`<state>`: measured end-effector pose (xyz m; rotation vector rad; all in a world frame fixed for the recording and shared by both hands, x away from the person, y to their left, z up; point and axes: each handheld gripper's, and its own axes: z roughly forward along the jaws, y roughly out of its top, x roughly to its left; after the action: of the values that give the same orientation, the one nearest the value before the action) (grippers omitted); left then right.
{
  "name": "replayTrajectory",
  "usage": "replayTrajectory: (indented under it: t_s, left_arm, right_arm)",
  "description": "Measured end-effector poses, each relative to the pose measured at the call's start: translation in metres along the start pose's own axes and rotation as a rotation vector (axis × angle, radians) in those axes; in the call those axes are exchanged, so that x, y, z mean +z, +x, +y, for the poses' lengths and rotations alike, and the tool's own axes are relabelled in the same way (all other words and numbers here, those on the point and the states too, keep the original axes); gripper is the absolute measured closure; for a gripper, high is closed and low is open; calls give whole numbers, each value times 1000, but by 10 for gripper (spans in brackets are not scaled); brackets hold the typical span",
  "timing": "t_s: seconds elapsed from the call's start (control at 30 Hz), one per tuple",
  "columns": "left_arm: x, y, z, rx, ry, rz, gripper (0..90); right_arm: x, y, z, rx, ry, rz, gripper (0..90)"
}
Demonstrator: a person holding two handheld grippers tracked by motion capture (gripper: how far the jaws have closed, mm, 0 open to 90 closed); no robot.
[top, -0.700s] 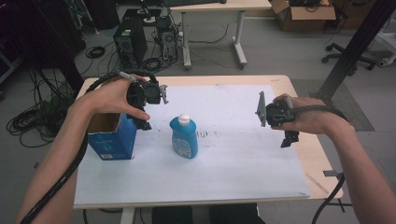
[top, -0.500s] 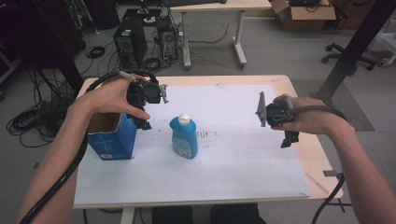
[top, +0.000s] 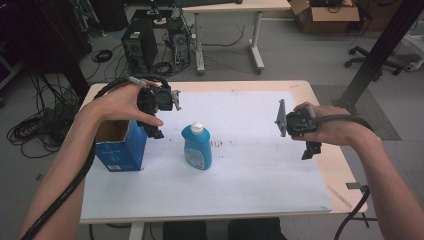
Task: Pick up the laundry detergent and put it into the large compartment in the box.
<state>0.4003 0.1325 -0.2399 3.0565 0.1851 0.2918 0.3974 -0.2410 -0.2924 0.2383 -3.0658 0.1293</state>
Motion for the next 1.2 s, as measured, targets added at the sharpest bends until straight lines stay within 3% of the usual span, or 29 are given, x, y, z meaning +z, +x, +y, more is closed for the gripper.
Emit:
replayTrajectory:
  t_s: [0.6,0.77,1.2]
  left_arm:
    - [4,2,10,63,-11,-11,51]
    - [6,0,18,115,-38,-12,54]
    - [13,-9,45,249,-29,-12,55]
  right_arm:
    - [0,0,3,-7,-10,-4,63]
    - [0,1,3,-4,-8,-5,63]
    - [2,6,6,-6,-11,-3,63]
